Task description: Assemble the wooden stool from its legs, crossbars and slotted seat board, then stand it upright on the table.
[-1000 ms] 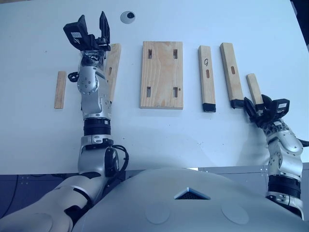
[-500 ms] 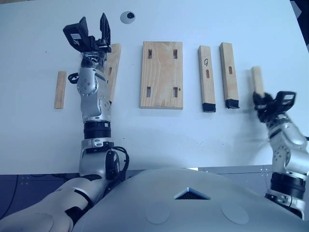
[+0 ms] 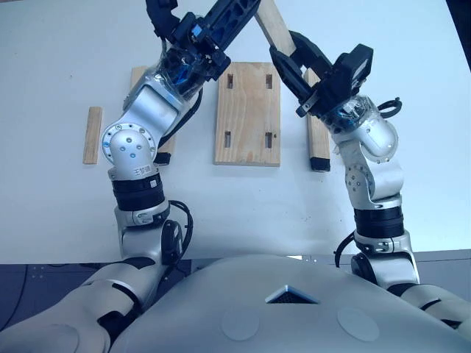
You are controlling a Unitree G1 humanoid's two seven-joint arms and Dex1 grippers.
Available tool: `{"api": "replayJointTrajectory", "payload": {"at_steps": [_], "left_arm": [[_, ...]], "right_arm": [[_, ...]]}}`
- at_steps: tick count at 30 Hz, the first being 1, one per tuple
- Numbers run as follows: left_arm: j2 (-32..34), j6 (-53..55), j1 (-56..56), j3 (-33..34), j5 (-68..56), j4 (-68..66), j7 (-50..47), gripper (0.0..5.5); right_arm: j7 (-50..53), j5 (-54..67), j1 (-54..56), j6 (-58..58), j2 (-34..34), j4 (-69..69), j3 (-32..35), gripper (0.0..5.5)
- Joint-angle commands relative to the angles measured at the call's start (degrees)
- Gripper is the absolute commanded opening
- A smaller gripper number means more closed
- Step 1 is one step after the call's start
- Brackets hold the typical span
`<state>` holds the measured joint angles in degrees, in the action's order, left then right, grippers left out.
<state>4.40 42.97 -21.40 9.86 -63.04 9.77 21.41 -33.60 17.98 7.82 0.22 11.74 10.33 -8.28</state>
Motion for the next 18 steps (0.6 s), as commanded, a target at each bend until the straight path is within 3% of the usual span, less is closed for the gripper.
{"api": "replayJointTrajectory", "payload": {"at_steps": [1, 18], "left_arm": [[-0.1, 0.7, 0.5, 0.6, -0.7, 0.7, -1.9, 3.13], [0.0, 0.2, 1.2, 1.3, -0.2, 0.3, -2.9, 0.60]], "right_arm": [[-0.3, -0.6, -0.5, -0.7, -0.1, 2.1, -1.5, 1.31], [0.4, -0.4, -0.2, -3.0, 0.3, 4.6, -2.2, 1.31]]}}
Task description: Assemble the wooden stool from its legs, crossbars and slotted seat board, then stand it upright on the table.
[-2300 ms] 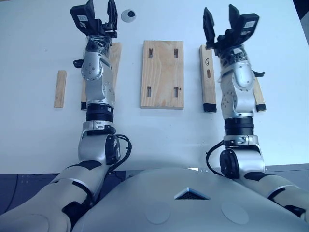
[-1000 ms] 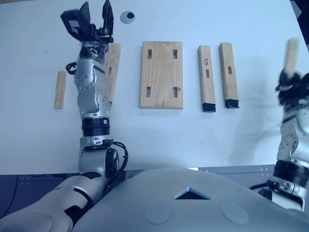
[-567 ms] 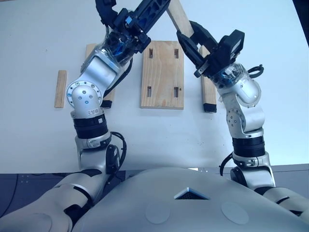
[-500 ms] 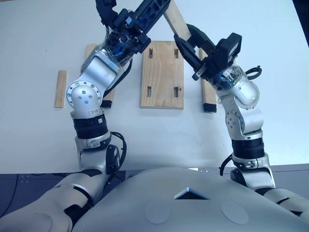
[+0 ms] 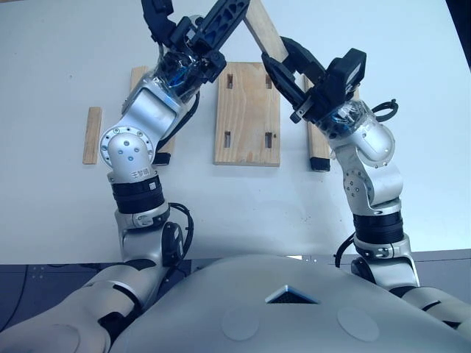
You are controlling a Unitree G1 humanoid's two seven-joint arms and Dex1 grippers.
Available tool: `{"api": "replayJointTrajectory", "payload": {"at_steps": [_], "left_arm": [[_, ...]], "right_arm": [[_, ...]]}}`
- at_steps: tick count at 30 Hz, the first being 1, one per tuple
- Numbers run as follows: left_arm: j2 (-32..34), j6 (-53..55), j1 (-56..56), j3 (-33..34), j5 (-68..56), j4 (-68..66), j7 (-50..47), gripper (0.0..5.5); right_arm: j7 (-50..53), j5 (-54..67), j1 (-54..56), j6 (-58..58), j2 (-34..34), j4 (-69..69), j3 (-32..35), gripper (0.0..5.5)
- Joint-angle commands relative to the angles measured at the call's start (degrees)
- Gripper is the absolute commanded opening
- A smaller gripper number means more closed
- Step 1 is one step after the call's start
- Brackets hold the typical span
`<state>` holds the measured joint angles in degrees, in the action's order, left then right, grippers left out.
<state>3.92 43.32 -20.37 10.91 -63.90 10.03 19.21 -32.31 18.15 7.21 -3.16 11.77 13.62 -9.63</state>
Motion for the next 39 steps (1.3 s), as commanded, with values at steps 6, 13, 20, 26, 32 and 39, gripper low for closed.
{"api": "replayJointTrajectory", "payload": {"at_steps": [6, 13, 20, 26, 32, 39], "left_arm": [[1.3, -1.9, 1.1, 0.6, 3.8, 0.2, -1.6, 0.38], [10.2, -15.0, 2.6, 2.2, 23.0, -5.9, -1.3, 0.38], [13.2, -27.5, 12.4, 7.6, 33.8, -6.1, -2.5, 0.38], [13.9, -34.7, 12.5, 7.8, 39.6, -12.6, -1.9, 0.38], [13.4, -39.2, 14.4, 8.6, 42.5, -16.4, -2.8, 0.38], [12.1, -42.3, 16.1, 8.3, 44.4, -18.3, -3.2, 0.38]], "right_arm": [[-1.3, -3.6, 1.1, 2.4, 0.9, -2.2, -1.3, 2.42], [4.6, -8.2, -2.1, 5.1, 1.1, -5.1, 3.3, 2.91], [7.6, -9.7, -4.4, 6.6, 0.3, -5.9, 5.3, 2.91], [8.4, -10.3, -5.6, 7.6, 0.1, -5.9, 5.1, 2.91], [8.1, -9.7, -4.6, 8.1, 0.9, -6.9, 5.9, 2.91], [6.9, -9.9, -4.1, 7.9, 1.5, -7.3, 5.9, 2.91]]}}
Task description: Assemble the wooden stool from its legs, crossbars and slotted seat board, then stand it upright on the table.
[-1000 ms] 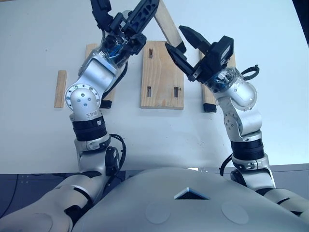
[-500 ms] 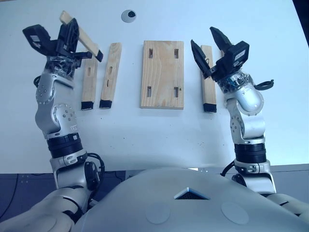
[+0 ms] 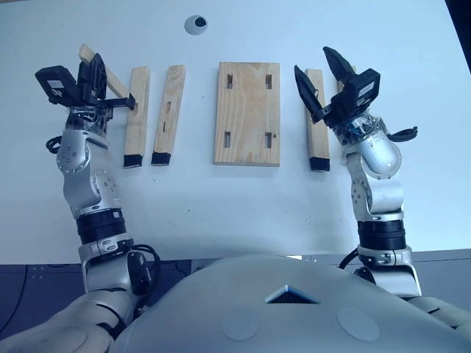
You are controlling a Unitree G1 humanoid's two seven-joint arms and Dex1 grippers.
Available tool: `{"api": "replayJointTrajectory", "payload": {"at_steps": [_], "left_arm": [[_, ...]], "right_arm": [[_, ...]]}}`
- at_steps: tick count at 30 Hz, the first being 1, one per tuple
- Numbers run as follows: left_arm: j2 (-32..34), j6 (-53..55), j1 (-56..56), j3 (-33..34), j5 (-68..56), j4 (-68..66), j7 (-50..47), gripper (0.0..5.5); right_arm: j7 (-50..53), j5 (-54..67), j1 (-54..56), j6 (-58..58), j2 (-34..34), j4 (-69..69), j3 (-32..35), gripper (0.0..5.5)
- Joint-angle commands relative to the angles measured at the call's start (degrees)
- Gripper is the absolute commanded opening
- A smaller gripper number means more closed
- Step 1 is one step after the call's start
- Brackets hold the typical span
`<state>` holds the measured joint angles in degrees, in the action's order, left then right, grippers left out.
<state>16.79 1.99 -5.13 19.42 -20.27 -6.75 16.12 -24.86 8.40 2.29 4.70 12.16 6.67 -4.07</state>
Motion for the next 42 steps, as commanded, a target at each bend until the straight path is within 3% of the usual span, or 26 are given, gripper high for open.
{"api": "replayJointTrajectory", "payload": {"at_steps": [1, 8, 19, 30, 42], "left_arm": [[-1.0, -1.2, 1.4, -0.2, 0.8, -1.9, -0.1, 0.38], [-1.9, -3.4, 4.8, -1.2, 2.0, -3.4, 0.6, 0.38], [-3.8, -18.9, 9.4, -2.4, 3.1, -16.2, 6.3, 0.38], [0.3, -8.9, 6.9, -6.6, 4.4, -20.1, 6.9, 0.38], [-1.9, -16.0, 8.2, -4.3, 1.5, -20.2, 6.3, 0.38]], "right_arm": [[-0.8, -0.1, 0.8, 0.0, 1.2, -0.4, 0.4, 2.91], [-1.6, -0.5, 0.0, -0.8, 1.5, -0.2, 0.3, 2.91], [-1.8, -0.6, -0.2, -1.6, 1.5, 0.0, -0.2, 2.91], [-1.0, -1.6, -0.4, -2.0, 0.8, 0.0, -0.5, 2.91], [-0.6, -1.9, -1.1, -2.1, 0.8, 0.1, -0.5, 2.91]]}}
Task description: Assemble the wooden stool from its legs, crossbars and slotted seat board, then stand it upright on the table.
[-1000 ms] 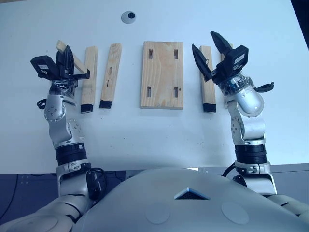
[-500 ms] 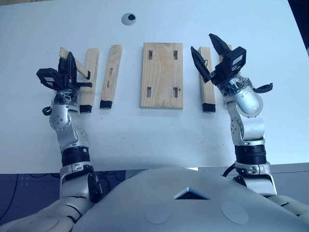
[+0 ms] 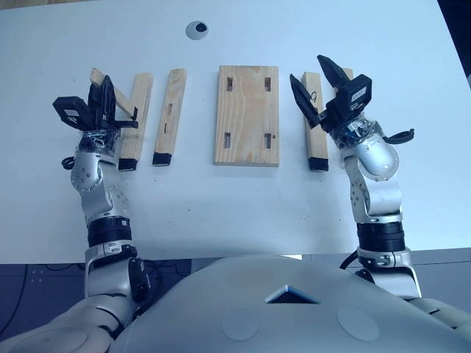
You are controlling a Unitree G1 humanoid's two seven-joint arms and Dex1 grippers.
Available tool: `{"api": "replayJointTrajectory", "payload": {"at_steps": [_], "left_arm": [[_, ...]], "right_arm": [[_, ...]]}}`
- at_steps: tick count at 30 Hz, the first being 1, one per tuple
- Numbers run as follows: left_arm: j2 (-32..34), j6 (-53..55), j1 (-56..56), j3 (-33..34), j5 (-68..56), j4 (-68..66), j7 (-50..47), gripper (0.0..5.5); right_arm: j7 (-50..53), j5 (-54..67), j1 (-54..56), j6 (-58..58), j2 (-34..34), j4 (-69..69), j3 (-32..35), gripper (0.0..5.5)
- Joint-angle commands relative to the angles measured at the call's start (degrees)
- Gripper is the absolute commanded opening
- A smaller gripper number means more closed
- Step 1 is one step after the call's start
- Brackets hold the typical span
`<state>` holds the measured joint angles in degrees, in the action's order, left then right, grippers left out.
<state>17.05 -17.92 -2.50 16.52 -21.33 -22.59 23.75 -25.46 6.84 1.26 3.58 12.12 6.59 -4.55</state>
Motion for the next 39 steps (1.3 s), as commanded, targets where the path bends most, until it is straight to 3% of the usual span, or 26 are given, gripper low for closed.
{"api": "replayJointTrajectory", "payload": {"at_steps": [1, 3, 4, 11, 17, 25, 30, 39], "left_arm": [[-1.9, 3.3, 5.6, -1.6, 3.5, -2.8, -2.2, 0.38], [-1.0, 3.0, 5.3, -2.1, 4.9, 0.2, -3.3, 0.38], [-0.6, 3.3, 5.4, -2.1, 4.8, 2.4, -3.4, 0.74], [5.4, 17.3, 11.3, -0.6, 4.0, 17.8, -2.9, 1.76], [3.8, 33.9, 16.6, -0.9, 2.9, 24.1, -7.3, 2.82], [4.4, 38.4, 15.3, -1.2, 3.2, 25.9, -7.1, 3.96], [5.3, 40.2, 15.9, -3.0, 5.4, 24.4, -6.6, 3.96], [5.9, 43.3, 15.3, -4.7, 6.5, 25.9, -5.6, 2.62]], "right_arm": [[0.0, -0.3, -0.1, -1.0, 1.0, 0.2, 0.1, 2.91], [0.0, -0.8, -0.6, -1.0, 1.4, 0.5, 0.0, 2.91], [0.1, -0.8, -0.9, -1.2, 1.7, 0.9, 0.3, 2.91], [3.6, -0.5, -4.4, -2.4, 3.1, 3.4, 5.4, 2.91], [4.7, -2.4, -5.2, -3.0, 3.6, 2.7, 5.3, 2.91], [5.4, -4.2, -5.9, -5.3, 2.8, 2.2, 3.3, 2.91], [5.6, -4.4, -6.2, -5.7, 2.7, 2.6, 2.9, 2.91], [6.4, -4.9, -6.0, -6.2, 1.7, 2.3, 1.3, 2.91]]}}
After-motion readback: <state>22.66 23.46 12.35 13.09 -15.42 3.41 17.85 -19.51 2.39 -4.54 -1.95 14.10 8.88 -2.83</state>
